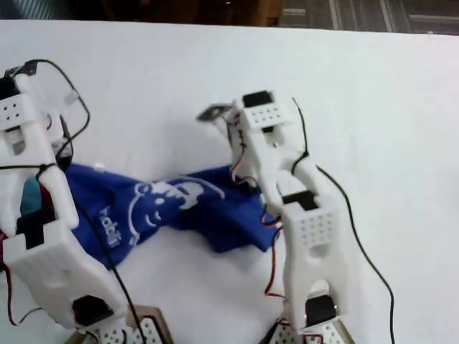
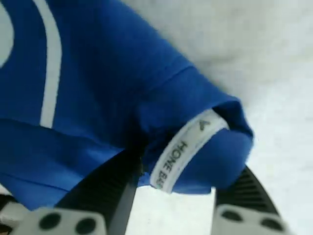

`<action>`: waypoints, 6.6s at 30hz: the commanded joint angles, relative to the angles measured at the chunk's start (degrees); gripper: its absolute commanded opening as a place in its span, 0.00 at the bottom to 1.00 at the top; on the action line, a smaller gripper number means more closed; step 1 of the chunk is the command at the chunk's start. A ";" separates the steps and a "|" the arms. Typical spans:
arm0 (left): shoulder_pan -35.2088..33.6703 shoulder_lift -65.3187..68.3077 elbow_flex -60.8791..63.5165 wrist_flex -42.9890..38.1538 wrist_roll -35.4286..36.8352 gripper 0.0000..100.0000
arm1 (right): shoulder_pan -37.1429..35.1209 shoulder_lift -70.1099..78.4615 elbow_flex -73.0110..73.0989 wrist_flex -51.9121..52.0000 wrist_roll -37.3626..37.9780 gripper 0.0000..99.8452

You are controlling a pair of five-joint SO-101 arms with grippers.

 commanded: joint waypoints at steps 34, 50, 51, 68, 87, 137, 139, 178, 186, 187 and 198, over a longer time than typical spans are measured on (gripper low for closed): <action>0.35 -3.16 0.04 0.09 -0.18 0.03 | 0.13 -49.27 58.55 2.33 18.02 0.02; 0.44 -3.16 0.04 0.00 -0.18 0.03 | 7.69 -53.41 51.52 0.22 13.89 0.23; 0.44 -3.16 0.04 0.00 -0.18 0.03 | 8.48 -53.05 47.47 -0.92 13.71 0.23; 0.44 -3.08 0.13 0.18 -0.18 0.03 | -3.12 5.93 -19.96 2.15 0.79 0.23; 0.44 -3.08 0.13 0.09 -0.26 0.03 | -6.11 -6.11 5.89 2.24 1.41 0.02; 0.44 -3.08 0.13 0.26 -0.44 0.03 | -10.51 -58.68 35.60 -0.04 5.19 0.20; 0.44 -3.08 0.13 0.26 -0.44 0.03 | -8.31 -50.68 35.08 -1.36 4.40 0.20; 0.44 -3.08 0.13 0.09 -0.26 0.03 | -12.70 -40.40 38.24 -0.75 6.51 0.20; 0.35 -3.08 0.13 0.35 -0.44 0.03 | -20.97 -41.10 46.77 -5.23 6.42 0.20; 0.35 -3.08 0.13 0.35 -0.44 0.03 | -21.93 -41.10 46.59 -4.62 6.42 0.20; 0.18 -3.16 0.13 0.44 -0.44 0.03 | -34.42 -41.10 46.24 -0.66 6.51 0.20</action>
